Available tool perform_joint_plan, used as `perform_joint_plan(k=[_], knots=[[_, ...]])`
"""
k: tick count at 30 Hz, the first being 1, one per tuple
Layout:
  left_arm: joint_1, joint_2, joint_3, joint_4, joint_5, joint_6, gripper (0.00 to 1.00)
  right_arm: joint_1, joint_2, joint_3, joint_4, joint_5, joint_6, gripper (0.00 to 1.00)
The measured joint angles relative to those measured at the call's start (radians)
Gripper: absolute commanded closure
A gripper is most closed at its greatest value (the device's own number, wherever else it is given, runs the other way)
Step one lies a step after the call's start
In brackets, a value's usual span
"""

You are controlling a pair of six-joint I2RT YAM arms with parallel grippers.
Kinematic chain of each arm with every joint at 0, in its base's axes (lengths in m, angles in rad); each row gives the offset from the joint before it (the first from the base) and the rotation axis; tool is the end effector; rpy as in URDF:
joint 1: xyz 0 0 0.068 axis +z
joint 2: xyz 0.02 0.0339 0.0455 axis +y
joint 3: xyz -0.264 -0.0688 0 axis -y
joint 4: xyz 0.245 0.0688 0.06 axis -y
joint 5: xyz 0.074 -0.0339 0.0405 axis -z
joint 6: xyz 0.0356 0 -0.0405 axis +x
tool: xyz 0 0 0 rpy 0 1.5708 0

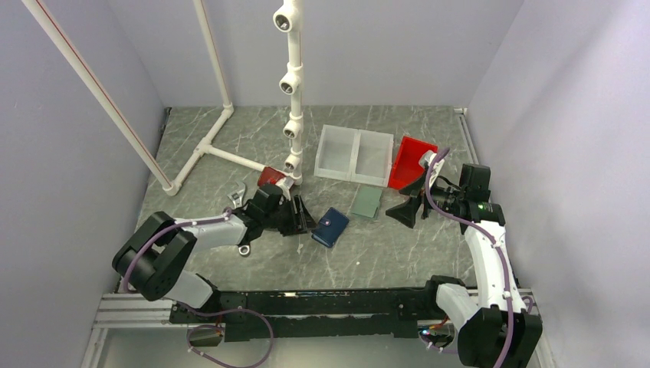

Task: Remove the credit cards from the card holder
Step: Open the card holder at the center of the board.

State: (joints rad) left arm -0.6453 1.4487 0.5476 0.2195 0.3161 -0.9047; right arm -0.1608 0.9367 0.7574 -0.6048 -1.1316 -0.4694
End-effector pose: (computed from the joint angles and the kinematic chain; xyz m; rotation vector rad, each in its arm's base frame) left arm 0.2096 -0.1717 0.1528 -0.1344 2.4903 -1.1121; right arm 0.1813 0.0032 0.2786 -0.7943 1.8178 0.9115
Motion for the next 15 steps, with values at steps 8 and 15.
perform_joint_plan(k=[8,15], knots=[[0.000,0.053,0.028,0.008,0.021,0.005,0.48,0.017,0.002,0.000,-0.004,0.001,-0.010,0.00],[-0.014,0.010,0.044,-0.038,0.016,0.022,0.37,0.034,0.063,0.027,-0.055,0.000,-0.038,0.00]])
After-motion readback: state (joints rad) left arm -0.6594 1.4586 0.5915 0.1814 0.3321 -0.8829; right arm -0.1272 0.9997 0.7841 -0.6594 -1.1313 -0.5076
